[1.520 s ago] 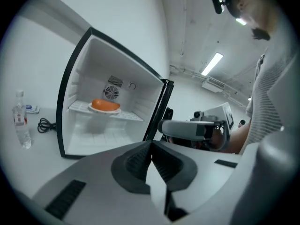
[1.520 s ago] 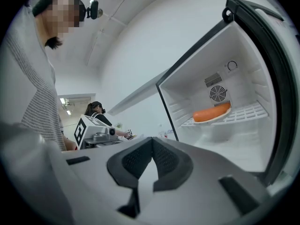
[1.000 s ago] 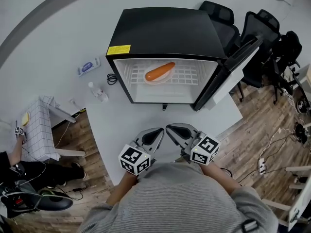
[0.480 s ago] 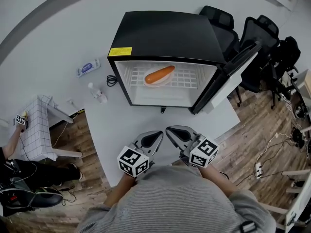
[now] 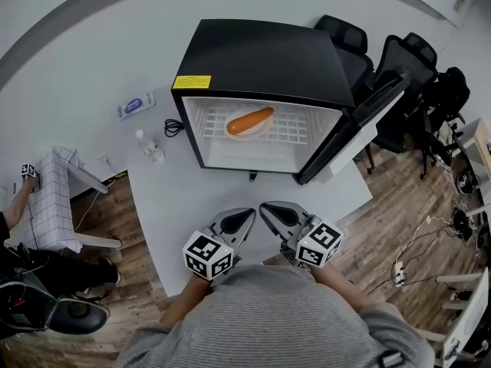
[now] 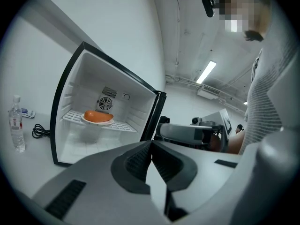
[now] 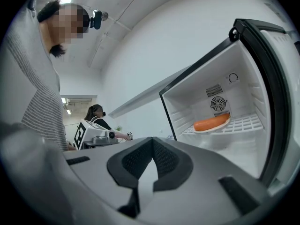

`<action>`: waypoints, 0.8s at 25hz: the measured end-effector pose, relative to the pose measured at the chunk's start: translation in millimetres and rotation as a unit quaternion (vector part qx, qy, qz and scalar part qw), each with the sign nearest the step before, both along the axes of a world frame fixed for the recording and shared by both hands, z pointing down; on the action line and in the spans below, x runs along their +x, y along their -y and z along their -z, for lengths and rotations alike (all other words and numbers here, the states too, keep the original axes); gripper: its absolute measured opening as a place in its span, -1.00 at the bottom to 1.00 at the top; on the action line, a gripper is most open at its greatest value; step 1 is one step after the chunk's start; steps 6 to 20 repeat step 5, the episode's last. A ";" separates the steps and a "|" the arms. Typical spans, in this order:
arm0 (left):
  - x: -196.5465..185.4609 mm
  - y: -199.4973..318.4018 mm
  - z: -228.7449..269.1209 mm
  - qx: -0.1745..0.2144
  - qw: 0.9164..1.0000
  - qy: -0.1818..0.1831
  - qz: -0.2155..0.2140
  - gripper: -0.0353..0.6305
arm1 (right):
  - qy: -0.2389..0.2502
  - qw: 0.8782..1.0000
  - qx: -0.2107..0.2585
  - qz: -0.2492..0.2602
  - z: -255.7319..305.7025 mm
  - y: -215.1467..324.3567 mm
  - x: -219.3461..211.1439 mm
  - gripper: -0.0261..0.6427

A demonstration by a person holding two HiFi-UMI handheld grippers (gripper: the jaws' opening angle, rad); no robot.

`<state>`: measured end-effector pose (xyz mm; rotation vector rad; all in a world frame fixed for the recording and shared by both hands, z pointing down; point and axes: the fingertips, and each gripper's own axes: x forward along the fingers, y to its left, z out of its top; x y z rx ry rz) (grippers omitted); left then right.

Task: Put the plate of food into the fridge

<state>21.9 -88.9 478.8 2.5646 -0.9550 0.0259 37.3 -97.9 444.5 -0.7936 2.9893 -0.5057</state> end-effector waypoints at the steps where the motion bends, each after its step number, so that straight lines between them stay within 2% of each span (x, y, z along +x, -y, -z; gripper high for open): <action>1: -0.3 0.5 -0.3 0.000 1.000 -0.001 0.000 -0.86 | -0.001 1.000 0.000 0.000 -0.5 0.3 -0.5 -0.89; 20: -3.9 3.3 -2.8 -0.002 1.000 -0.002 -0.003 -0.86 | -0.002 1.000 -0.003 -0.003 -2.7 1.9 -4.0 -0.89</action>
